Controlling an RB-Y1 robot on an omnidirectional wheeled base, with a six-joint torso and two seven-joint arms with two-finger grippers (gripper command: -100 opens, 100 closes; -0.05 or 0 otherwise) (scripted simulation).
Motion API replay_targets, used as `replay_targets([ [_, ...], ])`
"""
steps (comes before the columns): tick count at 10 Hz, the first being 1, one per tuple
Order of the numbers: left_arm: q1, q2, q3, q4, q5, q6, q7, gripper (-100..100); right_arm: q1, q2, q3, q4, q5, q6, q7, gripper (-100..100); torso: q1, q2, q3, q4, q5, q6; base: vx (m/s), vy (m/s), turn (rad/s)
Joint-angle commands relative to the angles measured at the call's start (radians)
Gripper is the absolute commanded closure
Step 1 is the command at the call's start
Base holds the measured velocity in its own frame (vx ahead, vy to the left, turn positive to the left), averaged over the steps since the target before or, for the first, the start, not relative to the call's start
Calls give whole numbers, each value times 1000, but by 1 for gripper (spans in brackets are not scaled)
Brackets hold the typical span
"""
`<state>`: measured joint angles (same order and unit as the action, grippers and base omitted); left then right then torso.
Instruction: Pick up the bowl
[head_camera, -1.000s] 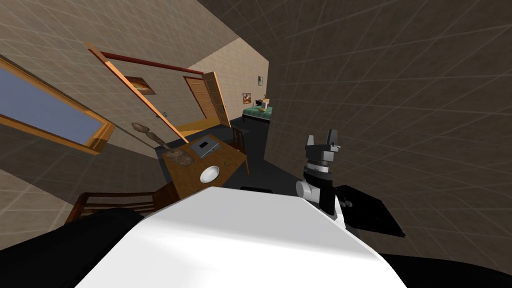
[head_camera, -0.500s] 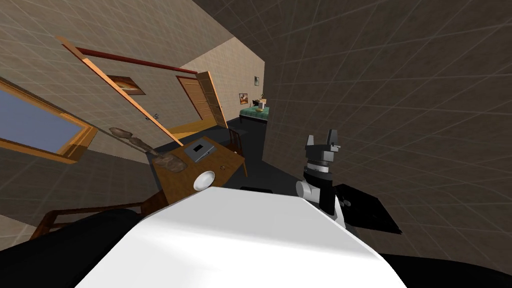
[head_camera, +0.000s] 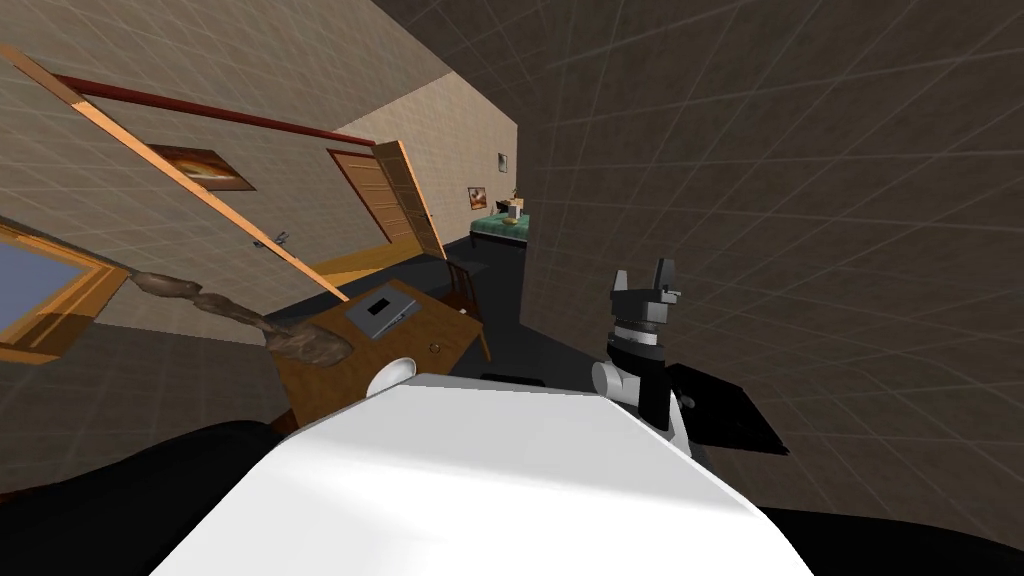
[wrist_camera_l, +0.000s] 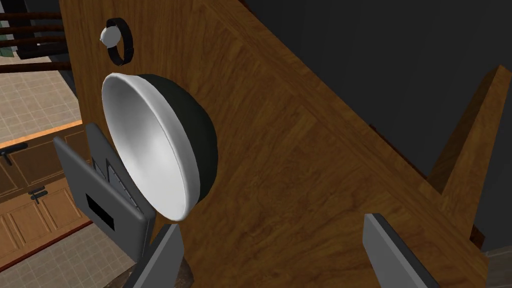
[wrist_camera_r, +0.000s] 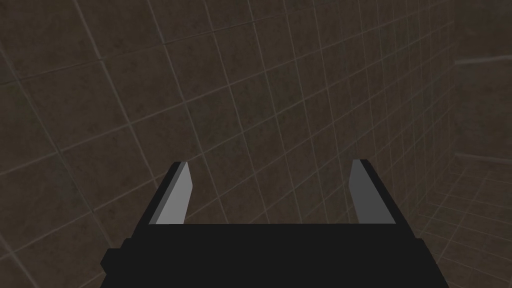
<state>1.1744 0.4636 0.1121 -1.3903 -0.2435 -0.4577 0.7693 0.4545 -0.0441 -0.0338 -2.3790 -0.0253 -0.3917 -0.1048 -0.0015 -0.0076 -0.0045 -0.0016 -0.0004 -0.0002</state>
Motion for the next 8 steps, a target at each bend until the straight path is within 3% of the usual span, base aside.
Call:
replay_targets([
  [1, 19, 15, -6, 36, -8, 15, 47, -100, 0, 0, 0, 0, 0, 0, 0, 0, 0, 0, 0, 0, 0, 0, 124, -11, -76],
  [4, 45, 39, -16, 102, -21, 33, 114, -100, 0, 0, 0, 0, 0, 0, 0, 0, 1, 0, 0, 0, 0, 0, 129, 7, -135],
  [5, 45, 39, -16, 102, -21, 33, 114, -100, 0, 0, 0, 0, 0, 0, 0, 0, 1, 1, 0, 0, 0, 1, 81, 5, -55],
  [8, 71, 69, -34, 186, -38, 57, 202, -100, 0, 0, 0, 0, 0, 0, 0, 0, 1, -1, 0, 0, 0, 1, 143, 4, -172],
])
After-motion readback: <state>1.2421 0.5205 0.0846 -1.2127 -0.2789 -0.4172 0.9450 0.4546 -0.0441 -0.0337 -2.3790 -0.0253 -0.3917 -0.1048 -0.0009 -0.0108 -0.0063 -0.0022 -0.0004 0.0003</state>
